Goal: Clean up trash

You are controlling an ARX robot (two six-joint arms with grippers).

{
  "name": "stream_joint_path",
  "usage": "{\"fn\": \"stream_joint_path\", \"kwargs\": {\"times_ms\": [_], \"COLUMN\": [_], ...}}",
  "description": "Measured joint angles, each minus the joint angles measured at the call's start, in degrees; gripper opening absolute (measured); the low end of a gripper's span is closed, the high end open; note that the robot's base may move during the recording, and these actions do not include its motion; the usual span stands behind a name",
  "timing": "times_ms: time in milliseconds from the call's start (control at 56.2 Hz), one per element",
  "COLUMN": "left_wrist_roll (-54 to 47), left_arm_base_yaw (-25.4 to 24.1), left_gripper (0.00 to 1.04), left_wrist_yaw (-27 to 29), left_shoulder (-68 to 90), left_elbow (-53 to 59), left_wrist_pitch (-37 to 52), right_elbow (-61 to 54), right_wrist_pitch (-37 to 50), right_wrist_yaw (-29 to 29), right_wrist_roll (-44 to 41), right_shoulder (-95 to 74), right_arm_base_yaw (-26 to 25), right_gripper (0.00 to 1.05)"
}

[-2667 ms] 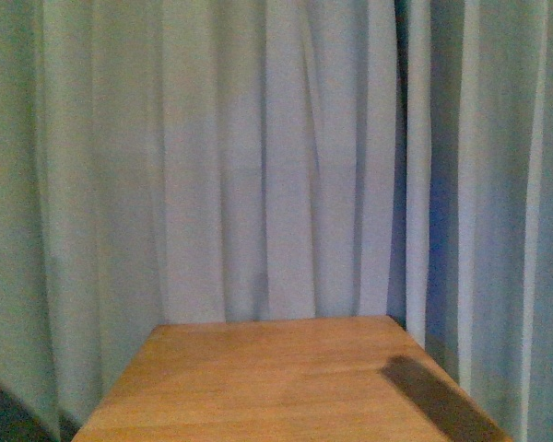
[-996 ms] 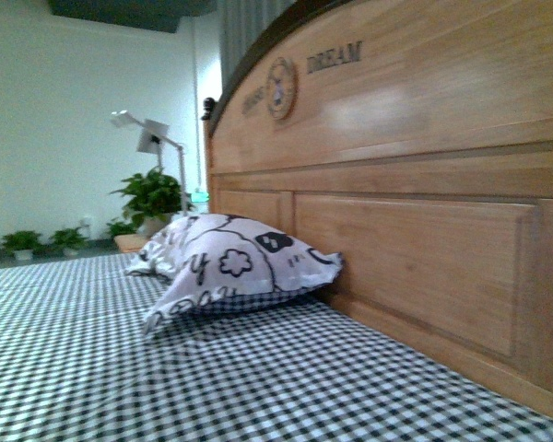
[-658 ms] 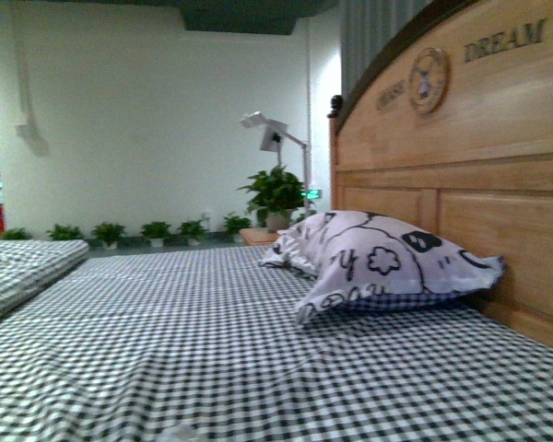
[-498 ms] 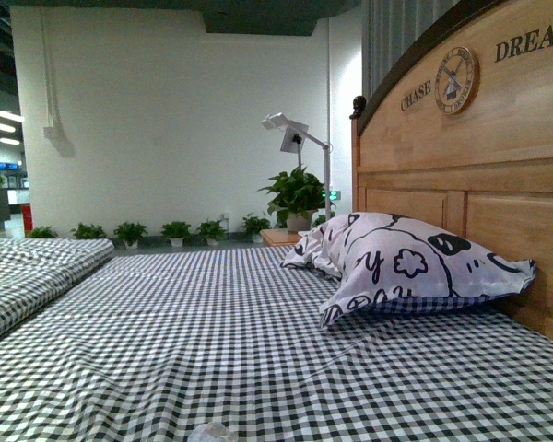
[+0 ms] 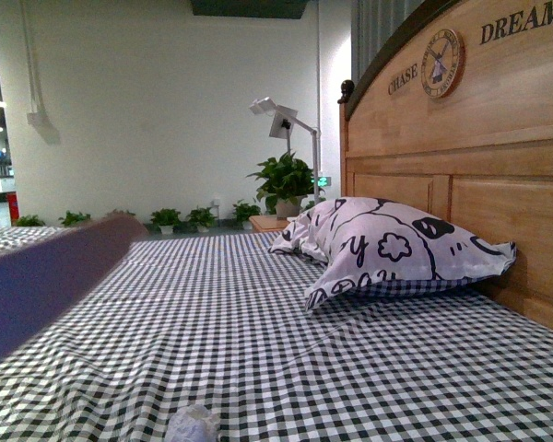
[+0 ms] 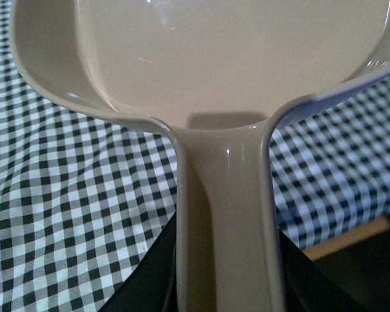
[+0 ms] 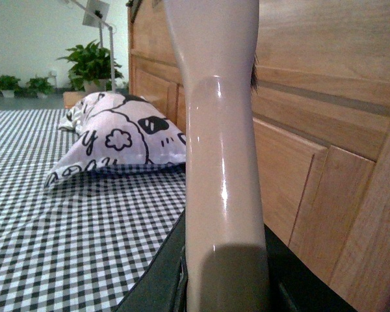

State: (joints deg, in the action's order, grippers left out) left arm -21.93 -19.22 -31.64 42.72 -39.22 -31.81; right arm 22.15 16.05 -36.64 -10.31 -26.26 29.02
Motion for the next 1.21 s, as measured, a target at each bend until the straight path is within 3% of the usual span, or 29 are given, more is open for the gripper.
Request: {"fn": "stream_joint_path", "kwargs": {"times_ms": [356,871,1209], "left_wrist_roll": [-31.6,-46.8,-50.6], "left_arm_base_yaw": [-1.2,-6.1,-6.6], "left_gripper": [0.26,0.26,0.26], "left_wrist_yaw": [-3.1,-2.8,-0.5], "left_shoulder": [10.7,18.2,24.2], "left_elbow": [-3.6,-3.1,-1.9], "left_wrist_pitch": [-11.9,-13.6,-4.7], "right_elbow": [0.0,0.0,0.0], "right_wrist_pitch": [0.0,0.0,0.0], "right_wrist_yaw": [0.0,0.0,0.0], "right_wrist_roll": [0.0,0.0,0.0], "right_shoulder": [0.0,0.0,0.0], "right_arm_base_yaw": [0.0,0.0,0.0], "right_gripper": [0.20,0.20,0.20]}}
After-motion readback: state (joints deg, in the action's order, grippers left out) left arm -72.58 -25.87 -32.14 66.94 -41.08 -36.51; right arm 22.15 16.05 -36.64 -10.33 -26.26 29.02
